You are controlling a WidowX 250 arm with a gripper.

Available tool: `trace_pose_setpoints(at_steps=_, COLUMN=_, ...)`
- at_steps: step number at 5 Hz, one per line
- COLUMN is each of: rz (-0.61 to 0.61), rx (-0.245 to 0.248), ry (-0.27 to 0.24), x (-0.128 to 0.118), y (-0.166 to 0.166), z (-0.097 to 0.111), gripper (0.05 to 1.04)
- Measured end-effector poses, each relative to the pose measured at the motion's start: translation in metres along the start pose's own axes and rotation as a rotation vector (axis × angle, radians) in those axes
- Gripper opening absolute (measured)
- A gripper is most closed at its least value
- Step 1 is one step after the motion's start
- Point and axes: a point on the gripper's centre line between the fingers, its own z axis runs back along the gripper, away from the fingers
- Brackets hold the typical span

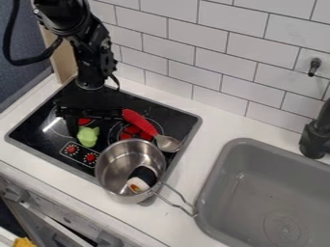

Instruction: Put the green object on the top left side of the stove

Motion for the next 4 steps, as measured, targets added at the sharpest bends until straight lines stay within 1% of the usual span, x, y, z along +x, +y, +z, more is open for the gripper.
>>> trace_pose_setpoints(at_steps=1, rz=0.011, rx=-0.02, ry=0.032, x=-0.004, y=0.006, z=0.005, gripper=0.705)
trace_pose_setpoints(at_steps=2, rz=0.036, rx=-0.053, ry=0.016, x=-0.001, y=0.013, z=0.028, gripper=0.705)
trace_pose_setpoints(at_steps=3, rz=0.073, rx=-0.059, ry=-0.006, x=0.013, y=0.026, z=0.045, gripper=0.705)
trace_pose_setpoints(at_steps=4, rz=0.129, rx=-0.079, ry=-0.055, x=0.046, y=0.039, z=0.058, gripper=0.705)
